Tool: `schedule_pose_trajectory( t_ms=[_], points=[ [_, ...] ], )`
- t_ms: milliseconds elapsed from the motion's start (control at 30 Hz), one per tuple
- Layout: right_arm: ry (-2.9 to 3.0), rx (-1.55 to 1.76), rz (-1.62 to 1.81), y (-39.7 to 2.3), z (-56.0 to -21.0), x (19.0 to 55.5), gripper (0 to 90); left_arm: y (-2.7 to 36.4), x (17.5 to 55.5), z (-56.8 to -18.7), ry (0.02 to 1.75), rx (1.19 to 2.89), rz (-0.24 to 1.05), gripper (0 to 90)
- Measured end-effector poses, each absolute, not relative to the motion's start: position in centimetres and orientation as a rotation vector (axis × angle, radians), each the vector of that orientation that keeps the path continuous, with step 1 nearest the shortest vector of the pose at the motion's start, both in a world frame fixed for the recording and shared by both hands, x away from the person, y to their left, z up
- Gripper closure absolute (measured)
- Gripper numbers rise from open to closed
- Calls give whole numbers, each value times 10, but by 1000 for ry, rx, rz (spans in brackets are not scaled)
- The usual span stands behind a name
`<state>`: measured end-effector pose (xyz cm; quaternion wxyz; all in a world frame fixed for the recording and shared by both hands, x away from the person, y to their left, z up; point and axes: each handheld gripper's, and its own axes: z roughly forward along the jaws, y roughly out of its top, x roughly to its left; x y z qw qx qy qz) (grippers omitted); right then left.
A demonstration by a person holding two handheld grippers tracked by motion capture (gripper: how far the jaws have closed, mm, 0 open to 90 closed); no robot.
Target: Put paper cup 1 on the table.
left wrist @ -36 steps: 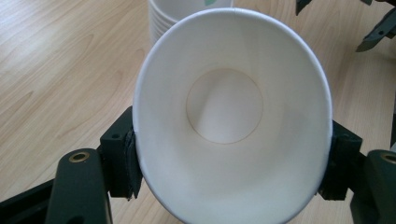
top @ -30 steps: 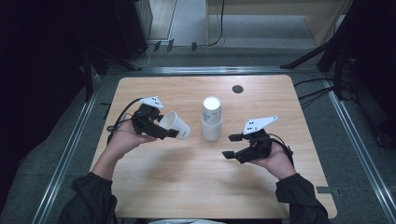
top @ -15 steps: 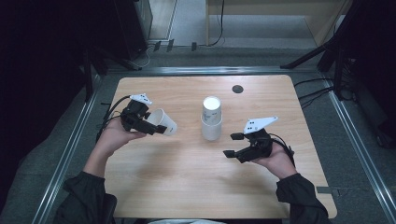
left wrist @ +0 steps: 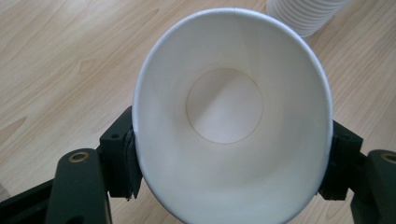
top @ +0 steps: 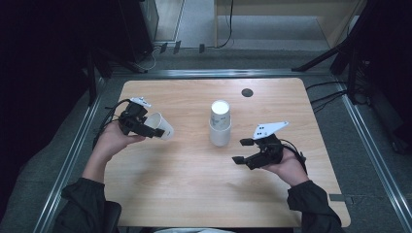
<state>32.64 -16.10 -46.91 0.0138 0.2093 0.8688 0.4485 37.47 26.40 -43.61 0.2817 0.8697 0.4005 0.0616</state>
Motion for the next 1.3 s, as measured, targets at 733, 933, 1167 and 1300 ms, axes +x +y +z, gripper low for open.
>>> schedule_pose_trajectory(
  t_ms=[733,933,1167,1300],
  points=[
    [2711,657,1391,-160,-469,326,258,273,389,-471,1262,2512,243,249],
    [2712,651,1385,-159,-470,326,258,268,392,-476,1249,2544,254,238],
    [2710,656,1393,-160,-469,326,258,264,393,-478,1265,2527,265,217],
    [2706,652,1393,-161,-469,326,258,263,393,-479,1257,2529,267,202]
  ],
)
